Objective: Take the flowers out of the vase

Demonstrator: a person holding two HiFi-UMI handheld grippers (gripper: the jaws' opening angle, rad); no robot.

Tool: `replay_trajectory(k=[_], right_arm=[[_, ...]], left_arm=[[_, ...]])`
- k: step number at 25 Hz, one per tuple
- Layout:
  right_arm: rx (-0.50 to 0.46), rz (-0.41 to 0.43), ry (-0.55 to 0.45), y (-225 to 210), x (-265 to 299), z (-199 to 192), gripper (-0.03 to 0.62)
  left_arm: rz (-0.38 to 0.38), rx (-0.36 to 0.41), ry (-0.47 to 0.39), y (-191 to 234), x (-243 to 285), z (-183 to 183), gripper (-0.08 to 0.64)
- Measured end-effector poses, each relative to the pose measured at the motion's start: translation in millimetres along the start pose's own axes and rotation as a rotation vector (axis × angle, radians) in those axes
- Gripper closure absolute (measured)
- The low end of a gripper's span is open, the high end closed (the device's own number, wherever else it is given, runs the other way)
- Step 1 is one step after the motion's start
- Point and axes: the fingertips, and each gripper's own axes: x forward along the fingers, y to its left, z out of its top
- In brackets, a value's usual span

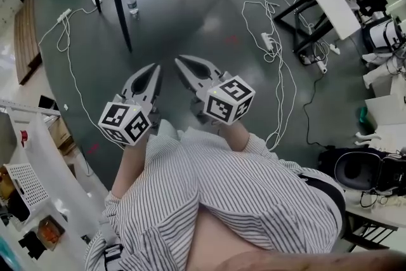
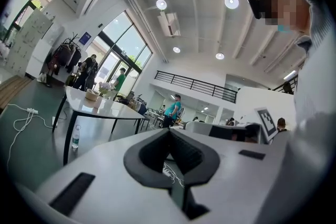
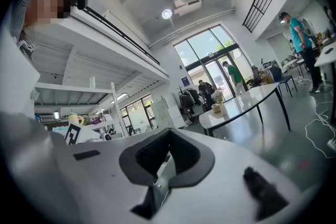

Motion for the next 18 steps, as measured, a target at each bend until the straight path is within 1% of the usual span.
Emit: replay_trajectory(k=[5,8,11,14,18], right_arm=[[0.017,-0.009,-0.007,-17,2,4,0.578],[0.016,-0.011,-0.011,-30,13,9,0.578],[0.014,-0.021,-0.017,-45,29,17,0.578],[0.021,-0.028,-0.025,-61,56,26,0.578],[0.000,-0.032,-0.042,-79,107,42,0.578]], left_arm=[[0.010,-0.012,0.009,4,14,-2,0.551],[0.029,-0.009,0.001,17,26,4,0.551],[0.039,0.008,0.013,33,43,11,0.551],[0.028,0.025,0.022,54,59,23,0.551],[0.013,0.014,0.000,97,81,45,0.551]])
